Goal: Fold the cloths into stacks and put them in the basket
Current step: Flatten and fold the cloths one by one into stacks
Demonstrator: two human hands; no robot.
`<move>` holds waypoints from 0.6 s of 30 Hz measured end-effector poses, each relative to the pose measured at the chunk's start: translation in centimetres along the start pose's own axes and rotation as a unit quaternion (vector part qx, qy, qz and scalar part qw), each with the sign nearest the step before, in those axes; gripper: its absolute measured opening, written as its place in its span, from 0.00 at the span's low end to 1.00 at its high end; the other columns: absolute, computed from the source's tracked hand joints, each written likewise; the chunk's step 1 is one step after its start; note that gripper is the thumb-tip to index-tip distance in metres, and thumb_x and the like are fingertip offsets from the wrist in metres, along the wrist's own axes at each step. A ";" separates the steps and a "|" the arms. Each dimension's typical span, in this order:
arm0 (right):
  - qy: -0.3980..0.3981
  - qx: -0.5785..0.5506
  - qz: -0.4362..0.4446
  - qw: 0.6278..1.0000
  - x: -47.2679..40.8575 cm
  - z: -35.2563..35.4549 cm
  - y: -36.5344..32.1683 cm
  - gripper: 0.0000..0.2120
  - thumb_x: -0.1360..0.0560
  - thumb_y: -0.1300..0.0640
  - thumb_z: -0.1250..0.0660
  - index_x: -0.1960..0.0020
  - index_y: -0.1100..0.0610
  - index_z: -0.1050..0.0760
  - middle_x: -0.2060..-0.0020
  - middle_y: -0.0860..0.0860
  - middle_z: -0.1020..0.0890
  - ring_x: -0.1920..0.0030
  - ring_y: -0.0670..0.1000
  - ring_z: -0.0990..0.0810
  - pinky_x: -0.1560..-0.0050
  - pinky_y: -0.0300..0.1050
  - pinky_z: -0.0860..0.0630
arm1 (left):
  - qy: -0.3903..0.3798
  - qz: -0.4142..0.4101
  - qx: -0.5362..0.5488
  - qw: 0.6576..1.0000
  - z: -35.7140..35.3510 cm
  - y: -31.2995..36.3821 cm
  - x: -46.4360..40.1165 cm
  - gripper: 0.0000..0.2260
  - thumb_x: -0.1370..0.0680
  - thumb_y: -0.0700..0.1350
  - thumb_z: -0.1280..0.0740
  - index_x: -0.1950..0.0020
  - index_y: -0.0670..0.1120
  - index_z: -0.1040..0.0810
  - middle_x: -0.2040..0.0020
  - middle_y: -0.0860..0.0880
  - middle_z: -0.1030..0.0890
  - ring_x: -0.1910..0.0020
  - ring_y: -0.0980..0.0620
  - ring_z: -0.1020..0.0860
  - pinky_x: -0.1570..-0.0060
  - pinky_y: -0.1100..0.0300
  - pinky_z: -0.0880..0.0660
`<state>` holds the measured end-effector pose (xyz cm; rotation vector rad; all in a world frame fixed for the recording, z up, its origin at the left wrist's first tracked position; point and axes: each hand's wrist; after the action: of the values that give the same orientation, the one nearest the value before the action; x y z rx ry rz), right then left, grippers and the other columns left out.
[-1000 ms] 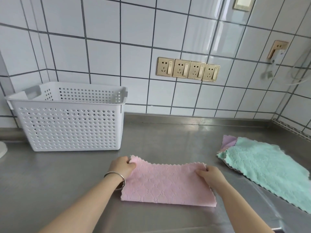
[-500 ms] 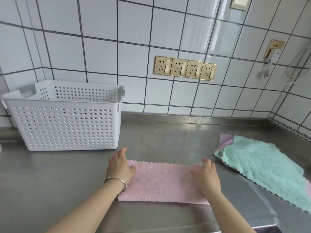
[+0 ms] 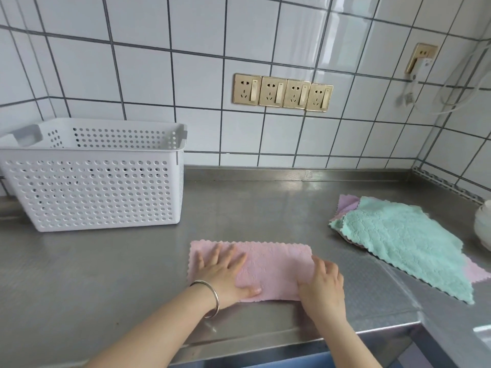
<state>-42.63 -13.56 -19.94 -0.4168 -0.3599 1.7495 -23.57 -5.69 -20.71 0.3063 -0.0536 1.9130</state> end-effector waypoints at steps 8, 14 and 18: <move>-0.032 -0.114 -0.087 0.989 0.0 1.3 -0.7 0.25 0.29 0.65 0.40 0.33 0.59 0.38 0.47 0.60 0.22 0.50 0.60 0.24 0.55 0.47 0.28 | -0.013 0.006 -0.002 1.000 0.2 0.6 -0.1 0.45 0.38 0.77 0.49 0.25 0.60 0.56 0.23 0.57 0.62 0.25 0.44 0.66 0.30 0.36 0.61; 0.237 -0.042 0.220 0.945 1.5 -0.2 -6.2 0.10 0.40 0.60 0.44 0.64 0.55 0.26 0.71 0.50 0.21 0.68 0.57 0.25 0.67 0.42 0.40 | 0.059 0.034 0.477 0.876 4.2 3.4 0.5 0.22 0.23 0.61 0.43 0.49 0.46 0.19 0.46 0.46 0.18 0.45 0.48 0.22 0.46 0.60 0.28; 0.193 -0.053 0.362 0.910 2.9 -2.8 -8.4 0.08 0.39 0.65 0.38 0.63 0.55 0.25 0.67 0.48 0.23 0.62 0.51 0.33 0.65 0.42 0.39 | 0.057 0.113 0.589 0.798 5.3 2.2 -0.3 0.13 0.23 0.48 0.37 0.65 0.44 0.23 0.59 0.39 0.19 0.66 0.53 0.21 0.60 0.62 0.22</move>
<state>-34.66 -8.90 -18.85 -1.0592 0.0009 2.3010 -24.55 -7.72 -15.39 1.0392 1.2815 1.9632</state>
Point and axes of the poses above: each hand's wrist, its own x-axis away from the middle knuckle, its own z-axis out of the back of the hand, y = z × x
